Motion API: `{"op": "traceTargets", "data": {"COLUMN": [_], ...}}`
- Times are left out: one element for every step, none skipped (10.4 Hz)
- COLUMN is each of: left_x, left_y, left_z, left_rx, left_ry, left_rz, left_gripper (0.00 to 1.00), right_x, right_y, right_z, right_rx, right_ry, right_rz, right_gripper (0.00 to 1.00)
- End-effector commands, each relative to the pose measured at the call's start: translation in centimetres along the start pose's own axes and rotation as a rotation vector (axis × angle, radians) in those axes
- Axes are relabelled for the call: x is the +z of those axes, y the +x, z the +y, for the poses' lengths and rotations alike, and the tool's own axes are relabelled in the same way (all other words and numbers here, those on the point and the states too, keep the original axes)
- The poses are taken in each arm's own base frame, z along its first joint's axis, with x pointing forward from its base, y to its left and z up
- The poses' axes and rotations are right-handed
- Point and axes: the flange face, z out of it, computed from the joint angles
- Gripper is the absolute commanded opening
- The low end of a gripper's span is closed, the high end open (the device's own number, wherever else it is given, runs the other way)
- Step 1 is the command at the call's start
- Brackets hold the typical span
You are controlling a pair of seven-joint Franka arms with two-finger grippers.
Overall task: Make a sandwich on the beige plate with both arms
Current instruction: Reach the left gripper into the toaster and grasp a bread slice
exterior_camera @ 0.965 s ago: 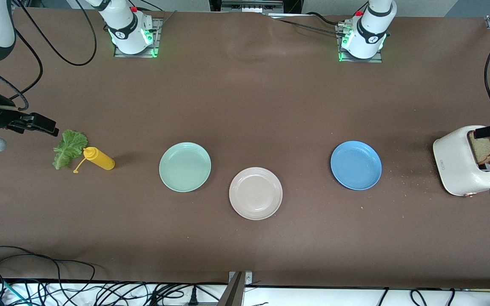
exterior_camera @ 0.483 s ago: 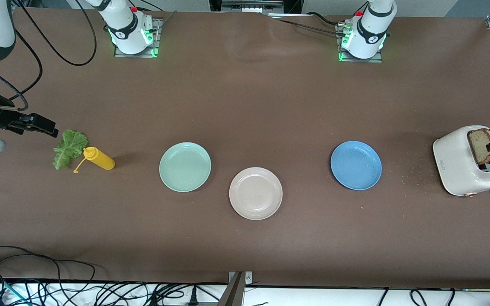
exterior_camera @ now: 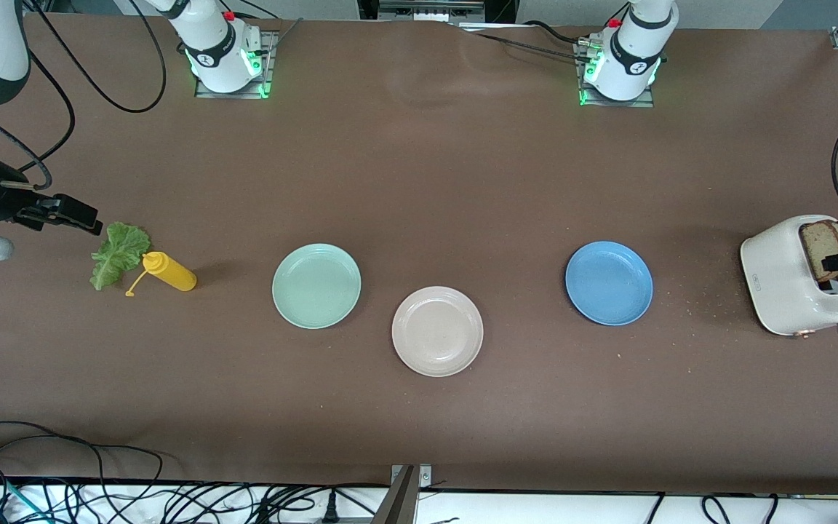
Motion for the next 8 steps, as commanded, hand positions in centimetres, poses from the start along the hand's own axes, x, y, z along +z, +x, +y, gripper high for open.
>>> {"op": "traceTargets", "data": {"left_x": [0.4, 0.7, 1.4, 2.0, 2.2, 2.5, 2.5, 3.1], "left_y": [-1.0, -1.4, -1.8, -1.9, -1.9, -2.1, -2.6, -3.3], "left_z": [0.6, 0.7, 0.8, 0.7, 0.5, 0.2, 0.2, 0.3], "left_rx": [-0.016, -0.018, -0.023, -0.026, -0.026, -0.028, -0.028, -0.028], "left_ry": [-0.013, -0.013, -0.013, -0.014, -0.014, -0.016, -0.015, -0.015], "left_rz": [0.015, 0.022, 0.029, 0.03, 0.032, 0.029, 0.039, 0.048], "left_gripper": [1.0, 1.0, 1.0, 1.0, 1.0, 1.0, 1.0, 0.97], "right_x": [-0.5, -0.5, -0.5, -0.5, -0.5, -0.5, -0.5, -0.5], "right_y": [0.3, 0.3, 0.3, 0.3, 0.3, 0.3, 0.3, 0.3], "right_z": [-0.2, -0.3, -0.3, -0.2, -0.2, -0.2, -0.2, -0.2], "right_rx": [0.013, 0.012, 0.012, 0.013, 0.013, 0.013, 0.013, 0.013], "right_ry": [0.008, 0.009, 0.009, 0.008, 0.008, 0.008, 0.008, 0.008], "right_rz": [0.008, 0.008, 0.008, 0.008, 0.008, 0.008, 0.008, 0.008], "right_gripper": [1.0, 1.0, 1.0, 1.0, 1.0, 1.0, 1.0, 1.0]}}
